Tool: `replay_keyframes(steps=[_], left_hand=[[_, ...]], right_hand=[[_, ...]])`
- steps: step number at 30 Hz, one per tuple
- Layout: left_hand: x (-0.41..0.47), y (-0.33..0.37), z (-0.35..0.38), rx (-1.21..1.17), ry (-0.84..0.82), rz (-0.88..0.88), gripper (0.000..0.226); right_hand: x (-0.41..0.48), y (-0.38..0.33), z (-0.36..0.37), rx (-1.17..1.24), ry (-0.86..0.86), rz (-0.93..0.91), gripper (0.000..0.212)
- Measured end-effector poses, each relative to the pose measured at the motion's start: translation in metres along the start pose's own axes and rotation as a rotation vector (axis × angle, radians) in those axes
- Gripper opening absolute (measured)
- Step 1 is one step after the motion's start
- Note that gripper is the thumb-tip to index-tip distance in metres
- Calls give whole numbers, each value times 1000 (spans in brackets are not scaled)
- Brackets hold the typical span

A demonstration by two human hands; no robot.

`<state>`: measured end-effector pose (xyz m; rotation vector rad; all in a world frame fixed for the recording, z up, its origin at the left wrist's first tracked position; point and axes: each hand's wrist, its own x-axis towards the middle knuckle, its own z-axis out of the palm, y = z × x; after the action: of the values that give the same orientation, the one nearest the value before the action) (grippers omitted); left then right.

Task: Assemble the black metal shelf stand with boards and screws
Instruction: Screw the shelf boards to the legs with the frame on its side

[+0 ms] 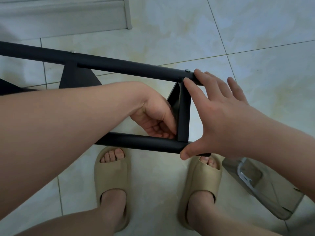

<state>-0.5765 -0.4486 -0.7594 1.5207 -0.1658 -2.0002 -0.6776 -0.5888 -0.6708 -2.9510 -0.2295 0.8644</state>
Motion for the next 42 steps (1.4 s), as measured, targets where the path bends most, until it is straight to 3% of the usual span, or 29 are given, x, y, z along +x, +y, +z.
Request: replay_keyframes(steps=[26, 42], left_hand=[[-2, -5, 0, -143, 27, 20, 14], [-1, 11, -4, 117, 2, -68, 10]], right_hand=[[3, 5, 5, -6, 21, -6, 157], [4, 4, 5, -40, 35, 2, 159]])
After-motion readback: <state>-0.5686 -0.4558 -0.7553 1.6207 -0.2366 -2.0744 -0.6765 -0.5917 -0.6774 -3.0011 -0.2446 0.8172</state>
